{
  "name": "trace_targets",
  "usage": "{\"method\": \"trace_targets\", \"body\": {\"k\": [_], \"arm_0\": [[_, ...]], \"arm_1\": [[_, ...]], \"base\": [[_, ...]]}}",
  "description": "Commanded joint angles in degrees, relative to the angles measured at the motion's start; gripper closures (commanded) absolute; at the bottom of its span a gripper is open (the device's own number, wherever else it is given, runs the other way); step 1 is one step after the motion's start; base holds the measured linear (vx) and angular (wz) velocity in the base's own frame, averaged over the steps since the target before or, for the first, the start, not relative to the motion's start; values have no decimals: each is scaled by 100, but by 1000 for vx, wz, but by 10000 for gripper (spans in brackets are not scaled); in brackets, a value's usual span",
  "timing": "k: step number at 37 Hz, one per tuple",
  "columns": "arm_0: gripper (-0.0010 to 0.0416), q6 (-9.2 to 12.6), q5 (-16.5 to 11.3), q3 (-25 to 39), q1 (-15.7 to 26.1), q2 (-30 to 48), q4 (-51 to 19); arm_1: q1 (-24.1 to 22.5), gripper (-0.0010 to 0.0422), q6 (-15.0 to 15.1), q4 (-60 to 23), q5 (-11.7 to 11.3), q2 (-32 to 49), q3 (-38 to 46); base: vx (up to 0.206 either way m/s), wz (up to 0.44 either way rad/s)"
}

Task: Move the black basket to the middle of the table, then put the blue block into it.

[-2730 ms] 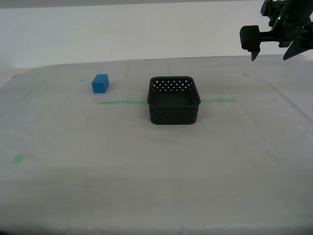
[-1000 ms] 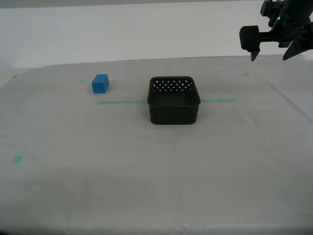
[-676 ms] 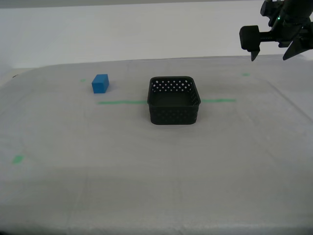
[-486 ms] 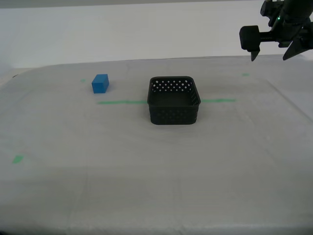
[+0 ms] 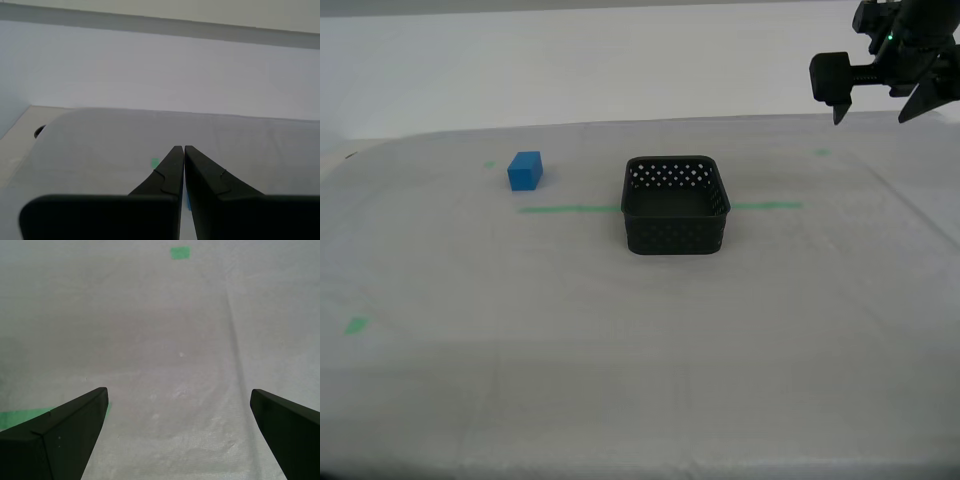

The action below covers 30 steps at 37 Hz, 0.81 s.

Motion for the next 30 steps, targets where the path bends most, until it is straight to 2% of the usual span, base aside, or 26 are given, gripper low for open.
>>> {"method": "trace_targets", "body": {"k": [1,8,16,18,21,25,30], "arm_0": [[7,0,15,2,7,-4,7],[7,0,15,2,7,-4,7],[7,0,15,2,7,-4,7],[7,0,15,2,7,-4,7],[7,0,15,2,7,-4,7],[7,0,15,2,7,-4,7],[7,2,15,2,7,-4,7]], "arm_1": [[-11,412,-149,-251,13,2,103],[-48,412,-407,-861,15,4,321],[-70,412,-435,-2170,15,444,1080],[-74,412,-426,-2531,79,629,1307],[-74,412,-400,-2981,295,955,1657],[-107,412,-400,-3209,494,1360,1976],[-225,412,-466,-3383,551,1814,2304]], "base": [[0,0],[0,0],[0,0],[0,0],[0,0],[0,0],[0,0]]}}
